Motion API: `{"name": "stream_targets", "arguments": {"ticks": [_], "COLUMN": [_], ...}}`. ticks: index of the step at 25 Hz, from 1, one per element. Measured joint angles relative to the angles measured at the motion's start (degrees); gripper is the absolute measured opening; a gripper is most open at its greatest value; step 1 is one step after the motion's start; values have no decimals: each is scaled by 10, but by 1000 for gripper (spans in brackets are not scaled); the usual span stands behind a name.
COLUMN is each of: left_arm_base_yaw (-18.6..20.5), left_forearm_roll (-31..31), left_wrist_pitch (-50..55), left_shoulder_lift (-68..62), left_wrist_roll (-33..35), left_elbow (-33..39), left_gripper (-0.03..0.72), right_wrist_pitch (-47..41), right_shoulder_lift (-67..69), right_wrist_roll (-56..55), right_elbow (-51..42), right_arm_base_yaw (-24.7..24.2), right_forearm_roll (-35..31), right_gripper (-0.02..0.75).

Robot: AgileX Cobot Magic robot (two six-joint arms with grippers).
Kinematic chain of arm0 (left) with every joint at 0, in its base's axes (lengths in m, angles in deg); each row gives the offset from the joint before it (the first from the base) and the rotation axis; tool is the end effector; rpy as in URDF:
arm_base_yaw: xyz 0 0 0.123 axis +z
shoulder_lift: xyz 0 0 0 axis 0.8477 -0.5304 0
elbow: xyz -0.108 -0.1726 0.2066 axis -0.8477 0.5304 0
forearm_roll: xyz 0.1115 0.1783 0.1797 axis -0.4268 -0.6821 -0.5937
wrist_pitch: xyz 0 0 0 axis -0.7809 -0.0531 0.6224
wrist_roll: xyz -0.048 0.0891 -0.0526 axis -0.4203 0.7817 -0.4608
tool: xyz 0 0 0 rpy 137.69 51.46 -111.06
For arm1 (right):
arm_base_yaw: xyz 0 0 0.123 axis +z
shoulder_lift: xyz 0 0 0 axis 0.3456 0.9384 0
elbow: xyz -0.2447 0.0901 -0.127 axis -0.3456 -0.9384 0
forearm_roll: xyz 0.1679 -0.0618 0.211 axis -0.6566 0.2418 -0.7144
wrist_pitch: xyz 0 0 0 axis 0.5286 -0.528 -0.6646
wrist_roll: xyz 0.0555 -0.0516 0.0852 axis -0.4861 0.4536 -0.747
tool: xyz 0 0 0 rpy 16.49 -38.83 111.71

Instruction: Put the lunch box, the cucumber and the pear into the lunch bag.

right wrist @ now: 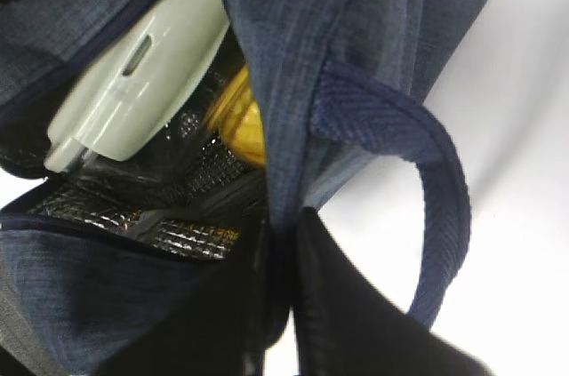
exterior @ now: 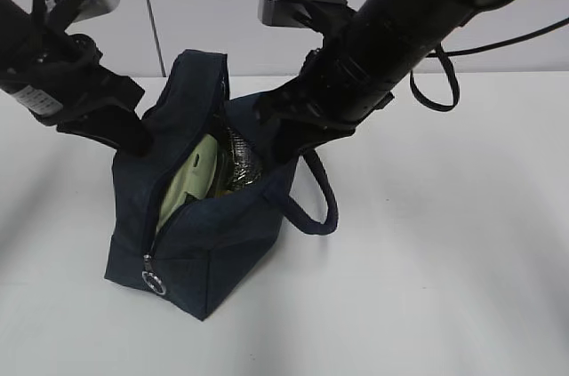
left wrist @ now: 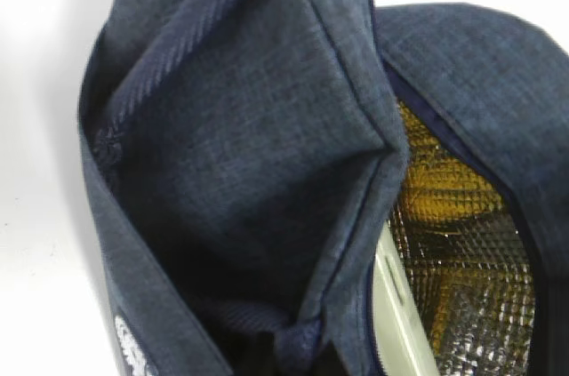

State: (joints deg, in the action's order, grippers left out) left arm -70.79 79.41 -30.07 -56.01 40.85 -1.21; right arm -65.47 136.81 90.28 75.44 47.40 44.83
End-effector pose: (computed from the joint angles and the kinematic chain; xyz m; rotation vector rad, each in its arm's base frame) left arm 0.3421 -0.1241 0.2405 0.5774 2.6980 -0.5916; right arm 0.3590 0.2288 0.2434 -0.7478 2.5830 0.6214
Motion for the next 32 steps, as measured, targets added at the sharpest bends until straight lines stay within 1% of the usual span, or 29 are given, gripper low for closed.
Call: {"name": "stream_targets", "arguments": {"ticks": [1,2,4,6,7,9,15,18,19,20,21,23,25,26,28,30,32], "left_arm_base_yaw": [0,0,0,0,0,0,0,0,0,0,0,0,0,0,0,0,0], "left_forearm_roll": [-1,-1,-2,-3,-3,-4,-8,-8,-8,-8,-8,-8,-8,-8,-8,-7,-5], "left_wrist_pitch": [0,0,1,1,1,1,1,1,1,0,0,-1,0,2,3,-1,-17], "left_shoulder_lift": [0,0,0,0,1,3,26,28,28,28,28,30,32,33,39,57,83], "left_wrist_roll": [0,0,0,0,1,5,10,11,12,12,13,14,15,18,26,33,42], "left_elbow": [0,0,0,0,0,0,0,0,0,0,0,0,0,0,0,2,12], "left_gripper": [15,15,15,15,15,15,15,20,36,59,101,224,329,364,394,405,407], "right_wrist_pitch": [4,7,9,9,9,9,21,33,37,37,39,42,59,70,99,142,194], "right_shoulder_lift": [0,-1,-3,-3,-4,-9,-64,-97,-107,-114,-122,-136,-155,-168,-193,-231,-270], "right_wrist_roll": [4,9,15,17,17,18,24,24,24,24,24,25,32,39,60,102,163], "right_elbow": [0,0,0,0,0,0,-6,-33,-45,-54,-67,-85,-110,-125,-161,-208,-258], "right_arm_base_yaw": [0,0,0,0,0,0,0,0,0,0,0,0,0,0,0,0,0], "right_forearm_roll": [-1,-3,-6,-8,-9,-9,-6,-5,-5,-5,-5,-4,-4,-6,-23,-68,-137], "right_gripper": [108,184,389,571,603,617,592,590,590,590,590,590,590,590,590,590,590]}}
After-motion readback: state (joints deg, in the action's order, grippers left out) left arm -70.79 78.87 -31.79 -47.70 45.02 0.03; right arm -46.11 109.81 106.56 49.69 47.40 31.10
